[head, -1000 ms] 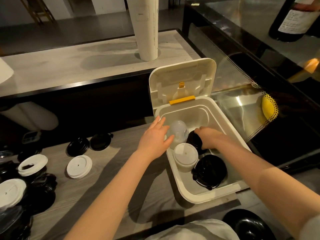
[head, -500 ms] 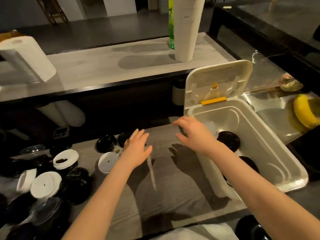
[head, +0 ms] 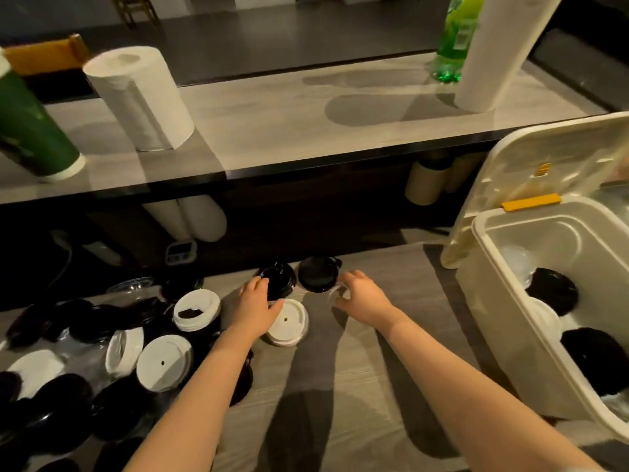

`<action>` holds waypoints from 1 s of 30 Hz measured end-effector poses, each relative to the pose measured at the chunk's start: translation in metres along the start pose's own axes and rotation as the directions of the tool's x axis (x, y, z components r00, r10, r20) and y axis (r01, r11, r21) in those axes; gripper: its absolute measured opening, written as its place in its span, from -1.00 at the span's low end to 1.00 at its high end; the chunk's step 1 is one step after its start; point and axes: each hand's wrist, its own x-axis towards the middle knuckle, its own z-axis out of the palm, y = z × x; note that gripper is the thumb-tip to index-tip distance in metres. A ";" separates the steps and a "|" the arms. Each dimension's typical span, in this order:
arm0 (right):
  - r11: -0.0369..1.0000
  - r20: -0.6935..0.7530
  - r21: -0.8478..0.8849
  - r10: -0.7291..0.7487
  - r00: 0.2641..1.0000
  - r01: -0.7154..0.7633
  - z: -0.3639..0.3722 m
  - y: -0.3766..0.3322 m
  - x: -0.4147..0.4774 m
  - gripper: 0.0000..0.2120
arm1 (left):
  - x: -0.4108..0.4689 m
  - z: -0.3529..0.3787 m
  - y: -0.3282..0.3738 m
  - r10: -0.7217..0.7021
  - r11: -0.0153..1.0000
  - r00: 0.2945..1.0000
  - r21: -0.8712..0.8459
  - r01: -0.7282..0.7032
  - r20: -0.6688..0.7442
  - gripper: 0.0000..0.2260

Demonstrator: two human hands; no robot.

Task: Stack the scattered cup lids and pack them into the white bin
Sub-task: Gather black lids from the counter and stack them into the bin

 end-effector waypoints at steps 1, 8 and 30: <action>0.998 -0.023 0.039 0.042 0.999 -0.041 0.006 -0.003 0.008 -0.52 | 0.007 -0.001 -0.004 -0.029 0.999 1.000 -0.021 0.029 0.000 -0.44; 0.964 -0.154 0.151 0.242 0.958 -0.219 0.036 -0.019 0.048 -0.11 | 0.051 0.005 -0.025 -0.152 0.982 0.986 -0.103 0.159 0.076 -0.18; 0.941 -0.426 0.334 0.107 0.898 0.047 -0.010 -0.004 -0.014 -0.17 | -0.007 -0.010 0.033 -0.093 0.905 0.983 -0.425 0.018 -0.157 -0.27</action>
